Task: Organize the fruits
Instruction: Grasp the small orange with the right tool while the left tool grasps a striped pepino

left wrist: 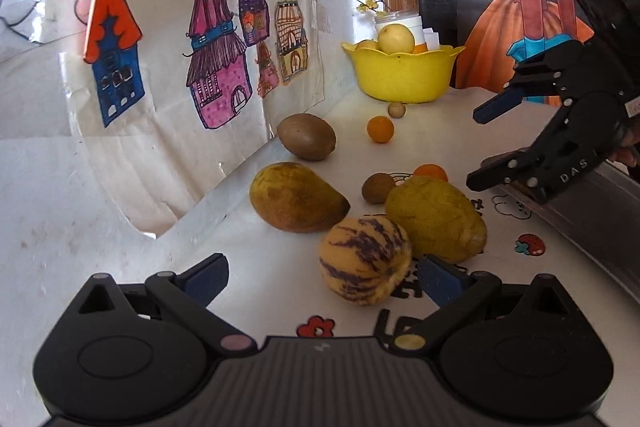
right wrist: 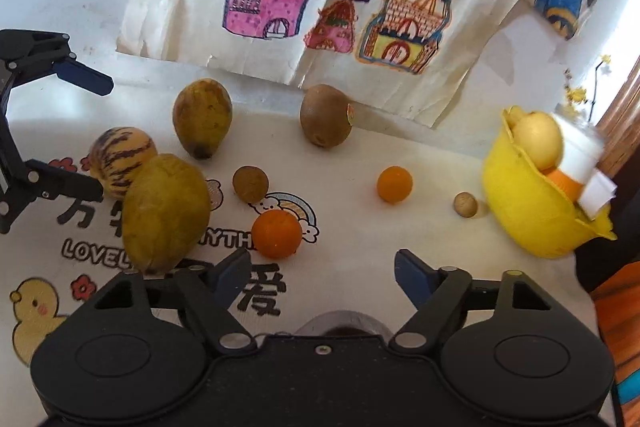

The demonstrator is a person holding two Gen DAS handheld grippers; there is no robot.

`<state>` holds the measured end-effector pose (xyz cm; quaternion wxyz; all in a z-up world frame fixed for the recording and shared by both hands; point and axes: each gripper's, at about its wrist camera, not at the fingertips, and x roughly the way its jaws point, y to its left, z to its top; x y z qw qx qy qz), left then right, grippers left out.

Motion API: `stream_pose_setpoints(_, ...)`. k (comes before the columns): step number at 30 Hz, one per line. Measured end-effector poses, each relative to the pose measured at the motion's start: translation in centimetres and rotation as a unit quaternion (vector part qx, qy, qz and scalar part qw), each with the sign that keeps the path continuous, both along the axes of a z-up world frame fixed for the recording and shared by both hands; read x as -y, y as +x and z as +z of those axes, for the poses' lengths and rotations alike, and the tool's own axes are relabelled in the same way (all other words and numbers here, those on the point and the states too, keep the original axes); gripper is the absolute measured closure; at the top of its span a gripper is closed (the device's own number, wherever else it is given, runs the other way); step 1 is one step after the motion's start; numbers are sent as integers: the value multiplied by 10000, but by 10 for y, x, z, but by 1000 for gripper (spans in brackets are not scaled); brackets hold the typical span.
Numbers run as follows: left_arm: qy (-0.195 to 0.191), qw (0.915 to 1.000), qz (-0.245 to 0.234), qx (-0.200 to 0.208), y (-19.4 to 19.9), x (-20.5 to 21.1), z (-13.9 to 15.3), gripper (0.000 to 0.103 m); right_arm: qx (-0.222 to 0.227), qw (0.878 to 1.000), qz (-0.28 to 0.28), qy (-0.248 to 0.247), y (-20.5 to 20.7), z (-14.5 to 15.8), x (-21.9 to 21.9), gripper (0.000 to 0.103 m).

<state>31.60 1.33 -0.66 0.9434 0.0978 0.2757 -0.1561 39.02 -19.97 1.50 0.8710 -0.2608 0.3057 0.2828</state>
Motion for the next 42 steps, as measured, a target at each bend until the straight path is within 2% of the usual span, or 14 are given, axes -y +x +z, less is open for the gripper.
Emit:
stream_pose_setpoints(5,-99,9998,-170,-90,8,-2,-4,4,-269,9994,-52,210,16,-6,-3,35)
stream_pose_setpoints(9,-31,9993,-356,-131,11,2,-7,9,-496,9977,-7,465,24,-8,-5,38)
stream_pose_setpoints(15,-15,9987,-496,-150,13,7,-7,16,-603,9966,132,546,27,-10,-12,47)
stream_pose_setpoints(21,-64,9983,-536,-237,15,8,-8,27,-705,9958,188,560,28,-15,-15,59)
stream_pose_setpoints(28,-185,9971,-651,-353,16,9,-8,43,-892,9936,131,681,32,-20,-16,67)
stream_pose_setpoints(42,-299,9976,-449,-429,15,11,-8,45,-883,9926,-42,836,26,-18,-10,68)
